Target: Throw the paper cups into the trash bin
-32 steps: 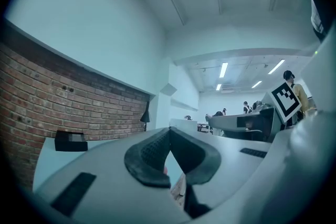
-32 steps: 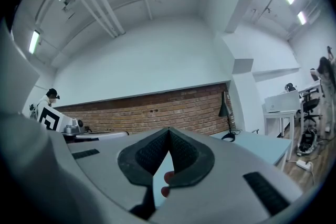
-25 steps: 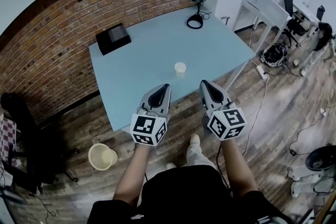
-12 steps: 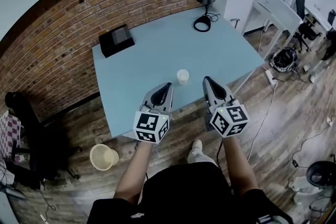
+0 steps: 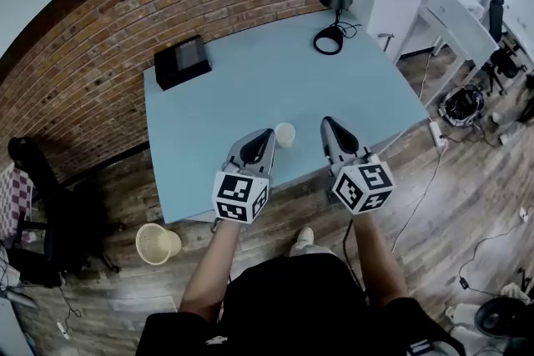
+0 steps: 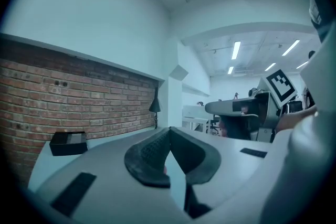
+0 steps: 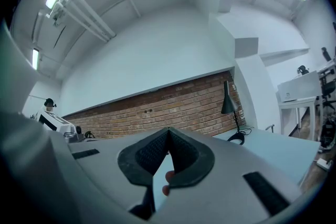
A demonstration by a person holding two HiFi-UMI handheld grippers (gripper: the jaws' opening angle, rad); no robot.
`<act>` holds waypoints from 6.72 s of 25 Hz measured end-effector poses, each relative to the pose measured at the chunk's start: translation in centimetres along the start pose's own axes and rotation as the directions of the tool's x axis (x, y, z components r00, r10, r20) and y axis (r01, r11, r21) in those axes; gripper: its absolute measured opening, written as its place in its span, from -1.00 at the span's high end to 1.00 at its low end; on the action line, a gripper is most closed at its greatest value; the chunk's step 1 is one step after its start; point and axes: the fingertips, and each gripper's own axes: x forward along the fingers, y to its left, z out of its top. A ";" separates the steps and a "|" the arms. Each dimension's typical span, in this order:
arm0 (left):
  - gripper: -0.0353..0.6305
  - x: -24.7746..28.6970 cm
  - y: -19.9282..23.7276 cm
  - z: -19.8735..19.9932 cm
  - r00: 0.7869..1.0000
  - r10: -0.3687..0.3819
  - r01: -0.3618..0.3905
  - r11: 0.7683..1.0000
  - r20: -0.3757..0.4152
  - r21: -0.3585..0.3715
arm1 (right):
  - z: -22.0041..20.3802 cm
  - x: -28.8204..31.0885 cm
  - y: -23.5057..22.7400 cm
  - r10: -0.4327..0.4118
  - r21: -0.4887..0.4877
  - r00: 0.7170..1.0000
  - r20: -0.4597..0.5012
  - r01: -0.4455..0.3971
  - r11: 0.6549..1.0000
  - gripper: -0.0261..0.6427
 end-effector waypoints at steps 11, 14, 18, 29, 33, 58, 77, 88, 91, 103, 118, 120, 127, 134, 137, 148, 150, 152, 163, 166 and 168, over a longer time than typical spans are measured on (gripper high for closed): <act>0.89 6.0 0.0 -2.3 0.992 0.079 -0.085 0.995 -0.095 -0.059 | -0.9 3.0 -6.9 0.050 0.055 0.998 -0.042 -0.048 0.997 0.94; 0.89 6.3 0.1 -3.3 0.989 0.076 -0.084 0.995 -0.128 -0.062 | -1.8 3.4 -7.2 0.059 0.069 0.997 -0.058 -0.055 0.996 0.94; 0.89 7.0 0.3 -4.6 0.983 0.048 -0.063 0.995 -0.175 -0.079 | -2.3 3.9 -7.7 0.059 0.073 0.995 -0.075 -0.054 0.996 0.94; 0.89 9.0 1.8 -8.5 0.966 -0.055 0.035 0.996 -0.254 -0.083 | -3.7 5.5 -8.5 -0.024 0.053 0.995 -0.097 0.030 0.998 0.94; 0.89 9.8 2.2 -10.6 0.939 -0.136 0.118 0.990 -0.316 -0.074 | -4.1 6.1 -9.0 -0.082 0.054 0.992 -0.101 0.088 0.995 0.94; 0.22 14.0 1.4 -24.0 0.684 -0.274 0.653 0.643 -0.676 0.400 | -7.9 9.1 -12.9 -0.339 0.059 0.920 -0.195 0.356 0.933 0.94; 0.76 15.2 2.2 -26.9 0.634 -0.232 0.697 0.585 -0.738 0.414 | -9.2 10.1 -14.9 -0.353 0.081 0.908 -0.228 0.379 0.922 0.94; 0.79 15.9 1.9 -25.8 0.647 -0.239 0.678 0.614 -0.724 0.403 | -9.0 9.9 -15.6 -0.338 0.089 0.912 -0.230 0.366 0.926 0.94; 0.79 16.5 1.7 -24.5 0.670 -0.240 0.656 0.635 -0.703 0.408 | -8.8 9.8 -15.9 -0.330 0.090 0.916 -0.226 0.357 0.930 0.94; 0.79 17.8 0.4 -16.6 0.800 -0.238 0.513 0.747 -0.550 0.423 | -7.3 8.7 -16.1 -0.274 0.087 0.941 -0.196 0.295 0.952 0.94; 0.80 16.7 -0.7 -6.4 0.947 -0.164 0.255 0.908 -0.276 0.333 | -5.9 7.4 -14.0 -0.154 0.070 0.972 -0.180 0.168 0.983 0.94; 0.80 16.3 -0.8 -5.8 0.957 -0.150 0.228 0.918 -0.249 0.324 | -5.8 7.1 -13.6 -0.137 0.066 0.974 -0.178 0.151 0.986 0.94; 0.80 15.3 -1.5 -3.6 0.980 -0.090 0.140 0.946 -0.178 0.291 | -4.6 6.2 -12.6 -0.074 0.048 0.986 -0.151 0.083 0.995 0.94; 0.80 13.8 -2.3 -1.9 0.991 -0.032 0.068 0.960 -0.133 0.273 | -3.8 5.4 -11.5 0.002 0.039 0.990 -0.138 0.004 0.999 0.94; 0.80 13.0 -2.3 -1.3 0.992 0.016 0.019 0.962 -0.125 0.272 | -3.8 5.1 -10.9 0.038 0.025 0.990 -0.139 -0.034 0.999 0.94; 0.80 10.4 -2.4 0.1 0.989 0.125 -0.103 0.966 -0.079 0.239 | -3.0 4.7 -8.4 0.156 -0.001 0.978 -0.135 -0.158 0.987 0.94; 0.80 9.8 -2.0 0.4 0.987 0.144 -0.123 0.964 -0.073 0.234 | -3.0 5.1 -7.6 0.178 0.000 0.974 -0.138 -0.180 0.984 0.94; 0.80 9.0 -1.3 0.6 0.984 0.165 -0.146 0.962 -0.065 0.230 | -3.2 5.5 -6.8 0.201 0.002 0.969 -0.142 -0.202 0.979 0.94; 0.80 2.4 4.3 1.2 0.946 0.322 -0.308 0.930 -0.041 0.200 | -3.5 8.3 1.3 0.356 -0.005 0.925 -0.133 -0.360 0.933 0.94; 0.80 -0.3 5.5 0.9 0.934 0.354 -0.340 0.921 -0.042 0.191 | -4.0 8.6 4.0 0.388 -0.008 0.910 -0.144 -0.393 0.919 0.94; 0.80 -2.5 6.3 0.7 0.927 0.373 -0.360 0.914 -0.039 0.189 | -4.4 8.7 6.0 0.403 -0.010 0.903 -0.148 -0.409 0.912 0.94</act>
